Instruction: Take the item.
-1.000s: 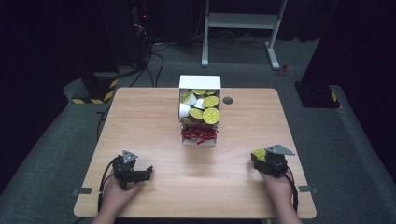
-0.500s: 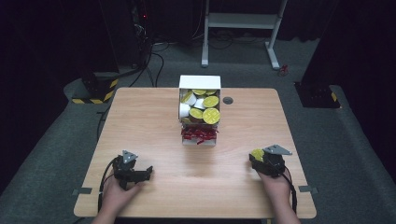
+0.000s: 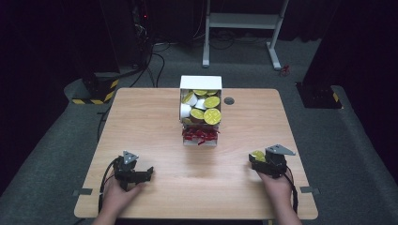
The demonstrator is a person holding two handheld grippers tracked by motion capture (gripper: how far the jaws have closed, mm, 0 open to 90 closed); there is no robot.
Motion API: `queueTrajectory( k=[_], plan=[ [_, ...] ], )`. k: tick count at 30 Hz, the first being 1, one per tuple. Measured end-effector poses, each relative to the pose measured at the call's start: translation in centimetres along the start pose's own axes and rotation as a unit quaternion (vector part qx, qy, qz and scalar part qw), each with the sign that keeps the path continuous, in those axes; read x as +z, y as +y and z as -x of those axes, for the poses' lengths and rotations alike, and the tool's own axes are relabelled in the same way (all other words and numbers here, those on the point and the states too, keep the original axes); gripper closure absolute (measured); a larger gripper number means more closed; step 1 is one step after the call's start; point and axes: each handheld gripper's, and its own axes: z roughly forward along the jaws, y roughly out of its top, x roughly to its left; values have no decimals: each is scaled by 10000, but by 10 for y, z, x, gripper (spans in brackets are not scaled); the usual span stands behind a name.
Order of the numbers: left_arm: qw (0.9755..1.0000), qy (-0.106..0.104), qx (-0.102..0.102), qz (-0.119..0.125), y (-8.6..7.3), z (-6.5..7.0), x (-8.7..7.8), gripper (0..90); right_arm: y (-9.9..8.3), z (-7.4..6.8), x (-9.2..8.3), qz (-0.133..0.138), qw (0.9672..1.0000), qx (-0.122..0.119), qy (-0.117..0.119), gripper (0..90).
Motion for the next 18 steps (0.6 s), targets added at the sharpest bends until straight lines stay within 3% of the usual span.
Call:
queueTrajectory(
  k=[6, 13, 18],
  plan=[
    [10000, 0, 1, -1, 0, 0, 0, 6, 3, -7, -8, 194, 9998, -84, -48, 210],
    [10000, 0, 1, 0, 0, 0, 0, 6, 8, -12, -17, 315, 9994, -102, 49, 204],
    [10000, 0, 0, 0, 0, 0, 0, 6, 14, -17, -29, 540, 9984, -129, 91, 203]
  ],
)
